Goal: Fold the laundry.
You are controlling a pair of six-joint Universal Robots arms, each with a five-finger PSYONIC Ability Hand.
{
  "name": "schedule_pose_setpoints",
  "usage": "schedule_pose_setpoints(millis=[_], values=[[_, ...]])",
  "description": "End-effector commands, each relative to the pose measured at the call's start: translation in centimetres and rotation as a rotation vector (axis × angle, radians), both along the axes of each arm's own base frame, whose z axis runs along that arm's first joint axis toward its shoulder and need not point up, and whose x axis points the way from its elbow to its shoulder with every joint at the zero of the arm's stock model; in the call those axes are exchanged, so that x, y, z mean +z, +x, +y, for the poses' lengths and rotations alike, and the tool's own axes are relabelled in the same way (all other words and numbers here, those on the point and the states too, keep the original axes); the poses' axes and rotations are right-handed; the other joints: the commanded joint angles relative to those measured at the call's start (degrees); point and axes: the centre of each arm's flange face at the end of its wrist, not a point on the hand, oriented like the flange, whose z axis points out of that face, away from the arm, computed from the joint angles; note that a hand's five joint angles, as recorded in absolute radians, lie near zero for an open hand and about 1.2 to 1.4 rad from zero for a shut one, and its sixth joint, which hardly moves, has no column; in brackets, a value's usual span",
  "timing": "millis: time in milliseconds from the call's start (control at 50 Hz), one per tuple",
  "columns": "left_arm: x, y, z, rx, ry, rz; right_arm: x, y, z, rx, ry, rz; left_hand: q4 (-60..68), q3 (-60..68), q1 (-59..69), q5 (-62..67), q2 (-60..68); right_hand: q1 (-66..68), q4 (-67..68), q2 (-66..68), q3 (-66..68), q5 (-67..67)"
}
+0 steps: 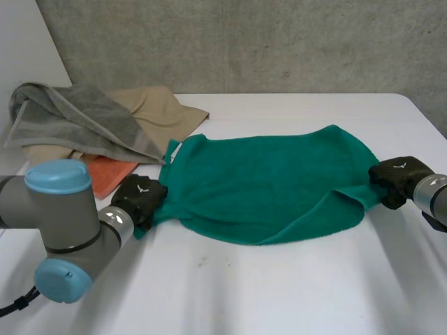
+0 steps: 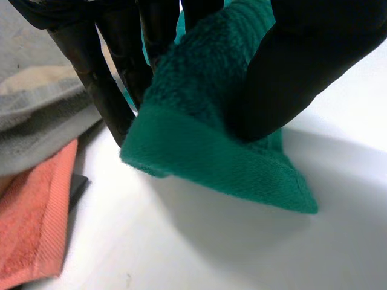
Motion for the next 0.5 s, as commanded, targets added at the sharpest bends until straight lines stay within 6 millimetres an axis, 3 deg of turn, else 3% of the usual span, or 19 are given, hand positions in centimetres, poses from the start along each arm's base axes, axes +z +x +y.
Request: schedule_pose_setpoints(millis=[20,80,160,240,280,360,420,500], values=[[7.0,0.3,0.5,0.013,-0.148,0.074,4.8,-0.2,0.7,-0.007,-0.097,0.012,13.44,13.86,14.30,14.36,13.35,15.31,11.52,12.65,11.98,12.39],[10.9,0.9,1.9,0.018,-0.197,0.114,7.7,-0.6,1.8,-0.001,-0.116,0.030,13.44,13.86,14.30,14.36,13.35,15.31,11.52,12.65,11.98,12.39],[13.9,1.8,4.0,0.025,-0.183,0.133,12.0,-2.7,2.4,-0.049,-0.167,0.077,13.44,13.86,14.30,14.36,13.35,15.31,11.52,12.65,11.98,12.39],[15.2,2.6,6.0,0.027,-0.126,0.111,15.4,-4.0,3.8,-0.060,-0.207,0.157,13.44,13.86,14.30,14.36,13.35,15.31,11.52,12.65,11.98,12.39],[15.2,2.9,6.5,0.028,-0.092,0.097,16.2,-4.0,4.4,-0.051,-0.208,0.188,13.44,13.86,14.30,14.36,13.35,15.31,11.52,12.65,11.98,12.39],[14.9,3.1,7.0,0.026,-0.024,0.075,15.9,-3.9,5.3,-0.018,-0.162,0.240,13.44,13.86,14.30,14.36,13.35,15.31,11.52,12.65,11.98,12.39],[13.1,2.8,6.2,0.030,0.036,0.046,14.5,-4.0,5.6,0.000,-0.109,0.258,13.44,13.86,14.30,14.36,13.35,15.31,11.52,12.65,11.98,12.39],[9.6,1.9,3.4,0.043,0.120,0.009,10.3,-4.2,4.0,0.018,0.030,0.240,13.44,13.86,14.30,14.36,13.35,15.31,11.52,12.65,11.98,12.39]])
